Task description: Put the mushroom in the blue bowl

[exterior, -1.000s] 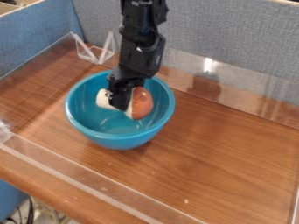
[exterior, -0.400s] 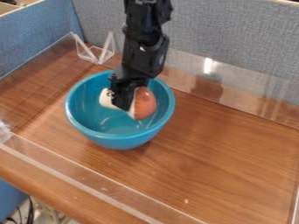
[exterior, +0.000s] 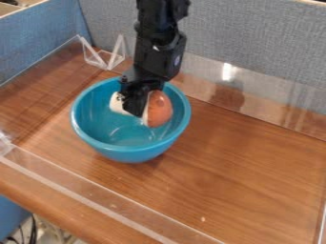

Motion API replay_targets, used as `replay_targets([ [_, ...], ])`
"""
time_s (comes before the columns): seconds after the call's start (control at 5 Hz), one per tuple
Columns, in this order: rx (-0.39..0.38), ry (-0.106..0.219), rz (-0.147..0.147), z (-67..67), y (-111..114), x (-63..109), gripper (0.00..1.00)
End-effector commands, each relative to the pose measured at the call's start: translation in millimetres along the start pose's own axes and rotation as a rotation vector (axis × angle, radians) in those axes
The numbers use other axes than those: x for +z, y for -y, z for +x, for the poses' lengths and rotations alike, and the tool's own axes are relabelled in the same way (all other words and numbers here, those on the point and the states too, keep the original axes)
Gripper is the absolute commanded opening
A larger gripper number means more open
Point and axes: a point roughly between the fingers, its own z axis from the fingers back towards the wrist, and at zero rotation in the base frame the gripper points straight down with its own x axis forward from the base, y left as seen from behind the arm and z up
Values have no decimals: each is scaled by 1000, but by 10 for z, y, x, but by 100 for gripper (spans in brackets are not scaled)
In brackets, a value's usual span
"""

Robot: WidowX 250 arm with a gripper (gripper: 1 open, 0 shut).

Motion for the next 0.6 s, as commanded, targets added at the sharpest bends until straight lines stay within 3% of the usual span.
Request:
replay_targets([
  [0.0, -12, -4, 75, -1, -43, 203, 0],
  [0.4, -29, -4, 71, -8, -44, 181, 0],
])
